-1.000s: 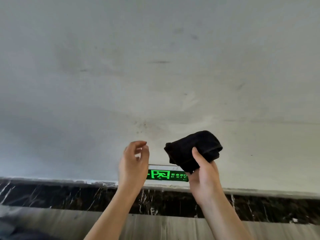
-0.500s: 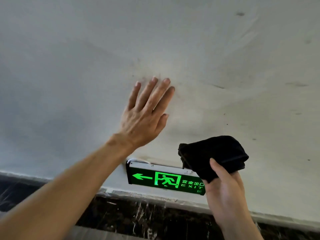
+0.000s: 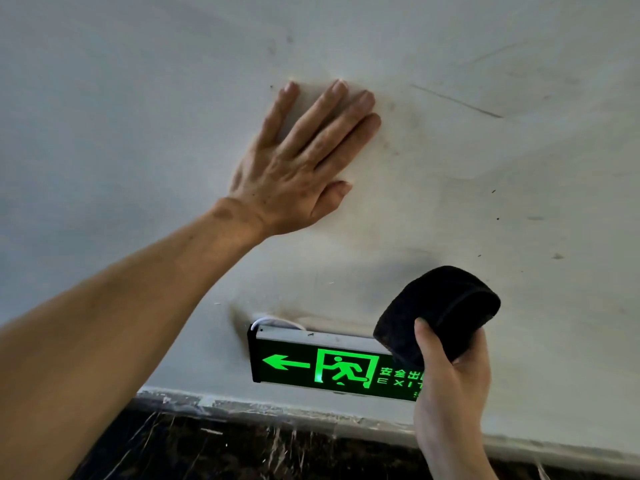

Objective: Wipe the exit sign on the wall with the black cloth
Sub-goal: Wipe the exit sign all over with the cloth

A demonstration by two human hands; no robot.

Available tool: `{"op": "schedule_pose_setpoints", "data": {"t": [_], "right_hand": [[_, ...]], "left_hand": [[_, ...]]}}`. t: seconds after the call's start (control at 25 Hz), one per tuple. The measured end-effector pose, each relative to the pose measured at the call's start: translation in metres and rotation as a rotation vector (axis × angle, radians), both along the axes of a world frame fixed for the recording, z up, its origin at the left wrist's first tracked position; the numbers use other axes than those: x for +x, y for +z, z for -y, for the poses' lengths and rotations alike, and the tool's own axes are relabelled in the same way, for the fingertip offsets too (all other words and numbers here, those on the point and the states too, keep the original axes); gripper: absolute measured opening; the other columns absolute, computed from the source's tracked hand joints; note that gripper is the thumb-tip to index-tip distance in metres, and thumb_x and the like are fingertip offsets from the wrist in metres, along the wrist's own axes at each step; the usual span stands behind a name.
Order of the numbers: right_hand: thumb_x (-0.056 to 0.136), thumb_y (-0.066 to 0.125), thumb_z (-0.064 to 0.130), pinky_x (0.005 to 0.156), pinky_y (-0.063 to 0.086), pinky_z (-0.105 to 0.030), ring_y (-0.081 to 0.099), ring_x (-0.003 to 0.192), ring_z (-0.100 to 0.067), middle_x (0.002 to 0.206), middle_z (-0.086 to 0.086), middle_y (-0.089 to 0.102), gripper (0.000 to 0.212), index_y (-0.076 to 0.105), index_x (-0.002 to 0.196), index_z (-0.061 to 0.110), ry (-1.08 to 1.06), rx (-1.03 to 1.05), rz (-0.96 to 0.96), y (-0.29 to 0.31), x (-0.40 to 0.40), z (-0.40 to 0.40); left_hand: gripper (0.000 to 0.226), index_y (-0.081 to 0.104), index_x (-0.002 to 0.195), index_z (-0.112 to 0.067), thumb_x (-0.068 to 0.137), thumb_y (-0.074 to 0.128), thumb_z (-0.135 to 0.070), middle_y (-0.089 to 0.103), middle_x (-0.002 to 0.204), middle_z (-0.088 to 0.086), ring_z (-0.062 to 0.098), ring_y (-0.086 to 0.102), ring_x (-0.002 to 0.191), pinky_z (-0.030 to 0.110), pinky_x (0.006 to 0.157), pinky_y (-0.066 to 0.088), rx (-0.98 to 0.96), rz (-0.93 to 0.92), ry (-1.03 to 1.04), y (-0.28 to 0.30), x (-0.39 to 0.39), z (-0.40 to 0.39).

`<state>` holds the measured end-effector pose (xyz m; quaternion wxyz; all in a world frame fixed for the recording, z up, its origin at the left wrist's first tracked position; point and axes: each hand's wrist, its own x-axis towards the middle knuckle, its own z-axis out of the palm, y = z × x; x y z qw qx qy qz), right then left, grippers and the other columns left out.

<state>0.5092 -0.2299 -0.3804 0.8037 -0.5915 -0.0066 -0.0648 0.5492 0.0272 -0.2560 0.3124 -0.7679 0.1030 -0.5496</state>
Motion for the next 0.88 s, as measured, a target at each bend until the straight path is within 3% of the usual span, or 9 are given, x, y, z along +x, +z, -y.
{"op": "schedule_pose_setpoints", "data": {"t": [0.12, 0.2, 0.28, 0.32, 0.4, 0.52, 0.72, 0.88], "right_hand": [[0.080, 0.068, 0.017, 0.070, 0.046, -0.015, 0.058, 0.087, 0.005, 0.091, 0.023, 0.061, 0.044, 0.053, 0.094, 0.055, -0.092, -0.267, 0.281, 0.001, -0.008, -0.030], [0.073, 0.067, 0.004, 0.076, 0.049, -0.017, 0.054, 0.093, 0.001, 0.100, 0.015, 0.051, 0.047, 0.057, 0.104, 0.038, -0.146, -0.422, 0.553, -0.007, -0.010, -0.051], [0.064, 0.063, -0.016, 0.086, 0.050, -0.024, 0.054, 0.100, -0.014, 0.108, 0.004, 0.048, 0.052, 0.064, 0.108, 0.012, -0.160, -0.534, 0.765, -0.022, -0.008, -0.073], [0.060, 0.058, -0.021, 0.088, 0.050, -0.029, 0.055, 0.101, -0.021, 0.109, 0.000, 0.050, 0.055, 0.066, 0.107, 0.009, -0.150, -0.594, 0.823, -0.029, -0.008, -0.083], [0.058, 0.048, -0.019, 0.085, 0.050, -0.038, 0.057, 0.098, -0.027, 0.107, -0.005, 0.058, 0.059, 0.069, 0.105, 0.012, -0.121, -0.741, 0.906, -0.045, -0.008, -0.104], [0.064, 0.049, -0.002, 0.078, 0.052, -0.041, 0.055, 0.095, -0.027, 0.098, -0.010, 0.068, 0.048, 0.073, 0.103, 0.014, -0.002, -0.966, 0.985, -0.077, -0.014, -0.124], [0.072, 0.047, 0.009, 0.092, 0.049, -0.042, 0.060, 0.105, -0.029, 0.112, -0.006, 0.067, 0.043, 0.068, 0.109, 0.017, 0.199, -1.226, 1.016, -0.099, -0.018, -0.128], [0.075, 0.044, 0.006, 0.092, 0.050, -0.042, 0.062, 0.102, -0.028, 0.107, -0.003, 0.067, 0.040, 0.066, 0.107, 0.015, 0.228, -1.362, 1.040, -0.089, -0.018, -0.122]], "left_hand": [[0.064, 0.024, 0.158, -0.012, 0.102, 0.034, -0.042, 0.026, 0.159, 0.008, 0.031, 0.026, 0.146, 0.054, 0.121, 0.007, -0.003, -0.005, -0.010, 0.000, -0.002, 0.000], [0.062, 0.028, 0.156, -0.012, 0.102, 0.035, -0.041, 0.027, 0.158, 0.007, 0.031, 0.028, 0.145, 0.054, 0.121, 0.008, -0.004, -0.007, -0.018, 0.001, -0.002, 0.002], [0.061, 0.033, 0.154, -0.012, 0.101, 0.034, -0.042, 0.030, 0.156, 0.007, 0.031, 0.030, 0.144, 0.055, 0.120, 0.012, -0.005, 0.003, -0.022, 0.001, -0.001, 0.002], [0.060, 0.034, 0.154, -0.012, 0.101, 0.034, -0.042, 0.033, 0.156, 0.007, 0.031, 0.032, 0.144, 0.056, 0.119, 0.014, -0.006, 0.010, -0.025, 0.001, -0.001, 0.003], [0.060, 0.037, 0.152, -0.012, 0.100, 0.037, -0.041, 0.039, 0.155, 0.008, 0.031, 0.034, 0.143, 0.057, 0.119, 0.017, -0.004, 0.023, -0.030, 0.000, 0.000, 0.003], [0.062, 0.039, 0.152, -0.013, 0.097, 0.044, -0.040, 0.044, 0.153, 0.008, 0.032, 0.035, 0.143, 0.056, 0.119, 0.016, -0.013, 0.035, -0.037, 0.000, 0.001, 0.003], [0.060, 0.041, 0.151, -0.013, 0.098, 0.042, -0.041, 0.045, 0.153, 0.008, 0.032, 0.035, 0.143, 0.055, 0.120, 0.014, -0.019, 0.045, -0.031, 0.001, 0.002, 0.005], [0.060, 0.040, 0.151, -0.013, 0.099, 0.040, -0.043, 0.045, 0.153, 0.009, 0.033, 0.035, 0.142, 0.058, 0.118, 0.018, -0.012, 0.044, -0.009, 0.002, 0.001, 0.005]]}}
